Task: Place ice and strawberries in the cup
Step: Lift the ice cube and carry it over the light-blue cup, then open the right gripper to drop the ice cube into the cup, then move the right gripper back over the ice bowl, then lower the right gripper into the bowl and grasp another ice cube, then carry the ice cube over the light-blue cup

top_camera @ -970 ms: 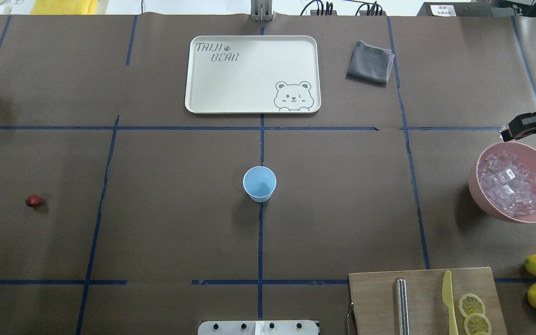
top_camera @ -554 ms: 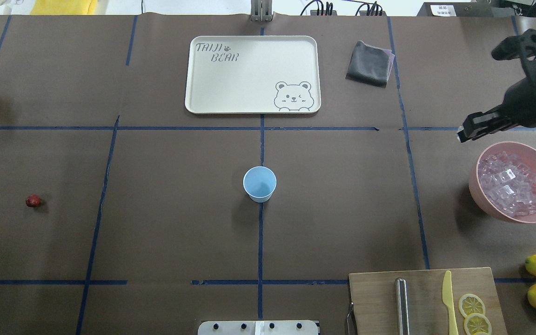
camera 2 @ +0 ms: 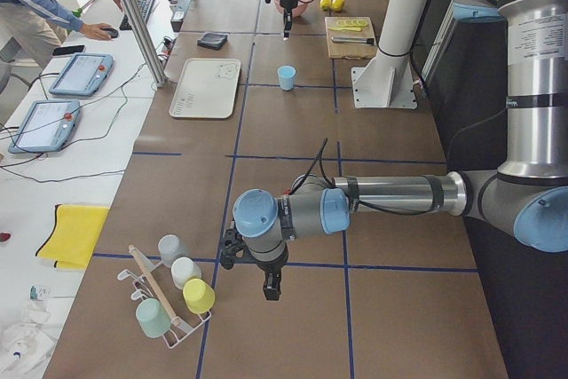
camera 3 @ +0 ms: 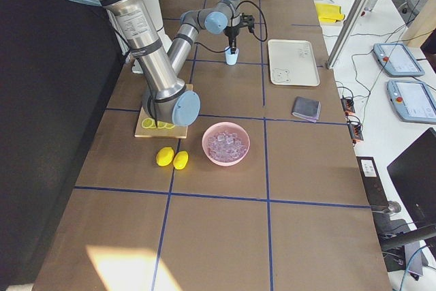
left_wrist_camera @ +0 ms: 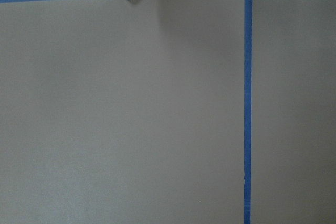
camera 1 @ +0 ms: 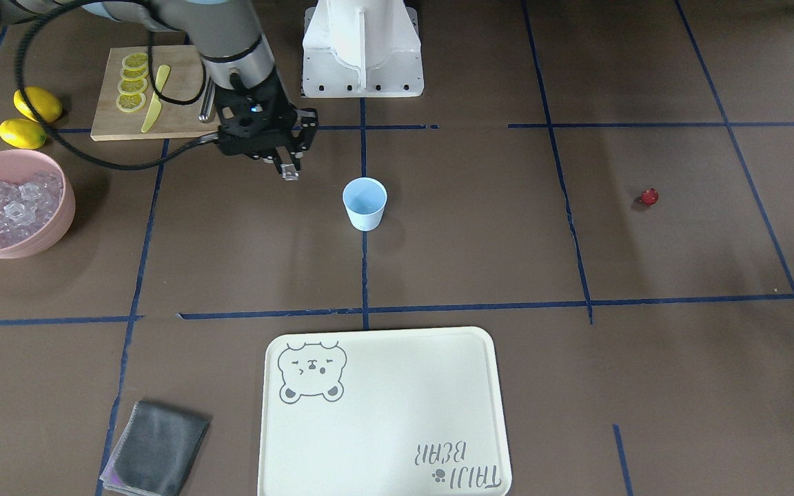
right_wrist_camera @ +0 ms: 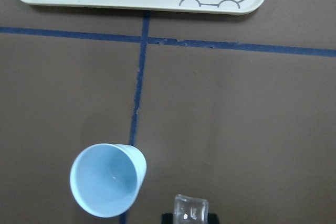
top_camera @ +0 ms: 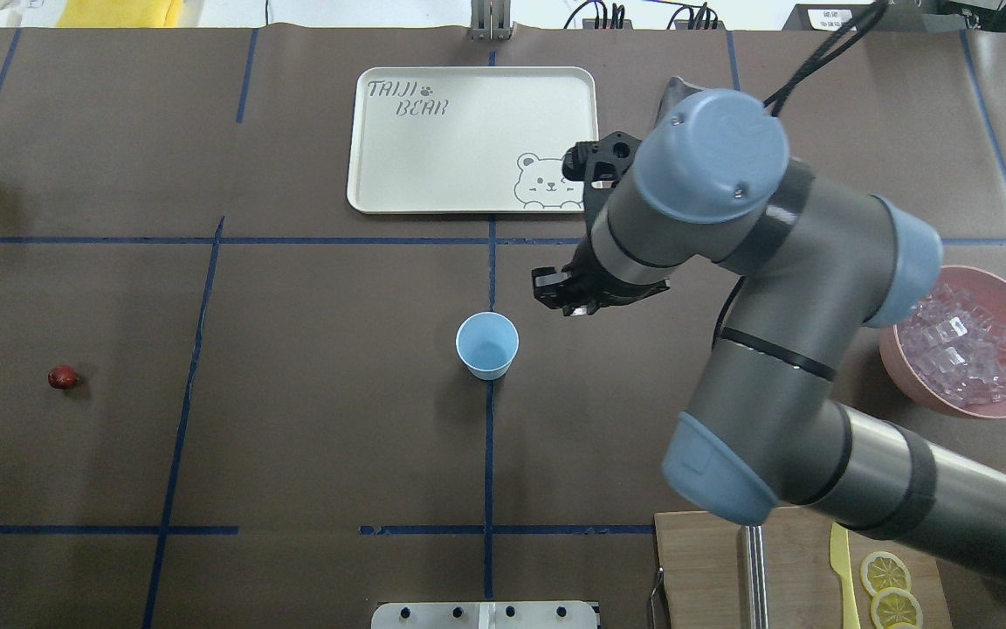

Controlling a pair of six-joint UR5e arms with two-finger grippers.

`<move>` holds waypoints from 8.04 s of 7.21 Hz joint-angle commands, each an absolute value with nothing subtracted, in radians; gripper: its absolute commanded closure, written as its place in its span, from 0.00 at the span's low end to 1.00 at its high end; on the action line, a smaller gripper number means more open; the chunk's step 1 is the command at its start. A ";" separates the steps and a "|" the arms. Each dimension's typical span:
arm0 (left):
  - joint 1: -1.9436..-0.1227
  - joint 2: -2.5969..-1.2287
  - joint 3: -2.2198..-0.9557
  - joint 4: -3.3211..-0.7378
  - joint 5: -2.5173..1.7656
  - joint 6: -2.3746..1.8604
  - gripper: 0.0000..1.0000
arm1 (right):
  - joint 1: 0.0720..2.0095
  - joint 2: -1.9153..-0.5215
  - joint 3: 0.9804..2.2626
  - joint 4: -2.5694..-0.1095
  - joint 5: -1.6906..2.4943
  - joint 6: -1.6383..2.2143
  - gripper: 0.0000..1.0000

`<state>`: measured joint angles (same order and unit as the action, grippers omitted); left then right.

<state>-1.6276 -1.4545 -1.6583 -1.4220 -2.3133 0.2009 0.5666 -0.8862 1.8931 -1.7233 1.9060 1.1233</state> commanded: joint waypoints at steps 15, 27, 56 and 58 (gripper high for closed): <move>-1.628 -1.454 -1.661 -1.427 -2.315 0.201 0.00 | 0.596 -0.814 1.782 -1.730 1.932 1.111 0.00; -1.628 -1.454 -1.666 -1.428 -2.316 0.201 0.00 | 1.163 -1.621 1.894 -1.382 2.250 0.226 0.00; -1.626 -1.440 -1.683 -1.420 -2.318 0.202 0.00 | 0.700 -1.136 2.066 -1.672 2.010 1.061 0.98; -1.626 -1.440 -1.681 -1.422 -2.318 0.202 0.00 | 0.556 -0.892 1.995 -1.839 1.881 1.213 0.98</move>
